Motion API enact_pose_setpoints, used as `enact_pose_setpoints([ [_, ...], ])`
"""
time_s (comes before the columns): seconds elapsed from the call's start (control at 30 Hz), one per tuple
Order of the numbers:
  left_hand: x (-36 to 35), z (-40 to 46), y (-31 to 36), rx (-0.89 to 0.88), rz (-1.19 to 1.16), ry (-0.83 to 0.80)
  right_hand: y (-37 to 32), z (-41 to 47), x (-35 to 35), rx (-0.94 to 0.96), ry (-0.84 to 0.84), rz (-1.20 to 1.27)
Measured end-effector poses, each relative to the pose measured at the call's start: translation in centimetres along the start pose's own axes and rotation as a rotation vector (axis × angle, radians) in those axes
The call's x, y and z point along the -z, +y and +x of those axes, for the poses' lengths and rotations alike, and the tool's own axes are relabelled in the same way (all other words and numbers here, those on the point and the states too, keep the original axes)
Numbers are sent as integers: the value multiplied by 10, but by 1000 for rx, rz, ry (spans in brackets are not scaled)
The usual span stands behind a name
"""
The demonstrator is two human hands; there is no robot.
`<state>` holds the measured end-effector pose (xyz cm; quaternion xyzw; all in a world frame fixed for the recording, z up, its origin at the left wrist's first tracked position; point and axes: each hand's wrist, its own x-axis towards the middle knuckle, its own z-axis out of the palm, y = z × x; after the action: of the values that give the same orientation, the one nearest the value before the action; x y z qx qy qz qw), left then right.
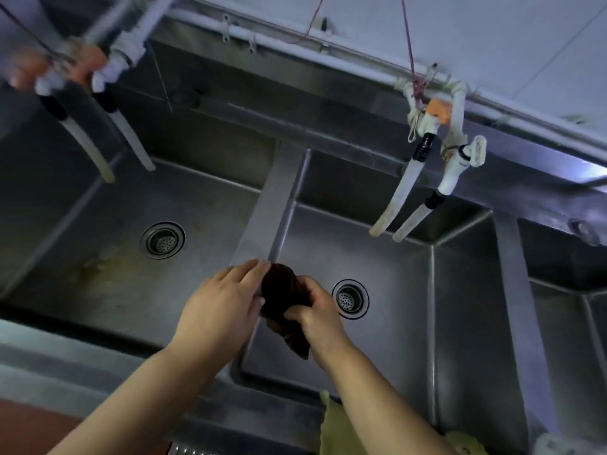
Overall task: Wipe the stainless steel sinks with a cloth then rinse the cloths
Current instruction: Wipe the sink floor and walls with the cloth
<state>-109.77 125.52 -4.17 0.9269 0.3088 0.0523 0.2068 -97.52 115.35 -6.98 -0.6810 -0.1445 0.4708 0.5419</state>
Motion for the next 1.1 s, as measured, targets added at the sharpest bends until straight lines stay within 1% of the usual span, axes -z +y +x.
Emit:
enact_pose_setpoints([
  [0.17, 28, -19, 6, -82, -46, 32, -26, -44, -18, 63, -149, -70],
  [0.23, 42, -29, 3, -38, -96, 58, -34, -54, -23, 87, -161, -139],
  [0.33, 63, -42, -6, 49, -112, 99, -44, -60, -38, 124, -160, -202],
  [0.43, 81, -47, -20, 104, -182, 156, -52, -58, -62, 143, -190, -162],
  [0.5, 92, -46, -33, 177, -267, 163, -55, -52, -81, 167, -219, -156],
  [0.57, 101, -40, -51, 260, -319, 139, -58, -43, -105, 217, -223, -220],
  [0.63, 108, -31, -77, 304, -332, 110, -61, -27, -134, 313, -156, -458],
  [0.67, 111, -26, -91, 317, -337, 102, -63, -17, -151, 366, -115, -635],
  [0.7, 114, -21, -108, 325, -343, 92, -64, -4, -169, 392, -92, -769],
  [0.73, 117, -16, -126, 329, -352, 77, -64, 8, -189, 377, -71, -833],
  [0.87, 124, 4, -208, 357, -362, -26, -46, 61, -249, 238, 15, -857],
  [1.0, 117, 20, -283, 378, -372, -158, -25, 98, -279, 268, -55, -1035],
  [1.1, 99, 34, -317, 310, -324, -279, -8, 111, -284, 202, 0, -1093],
])
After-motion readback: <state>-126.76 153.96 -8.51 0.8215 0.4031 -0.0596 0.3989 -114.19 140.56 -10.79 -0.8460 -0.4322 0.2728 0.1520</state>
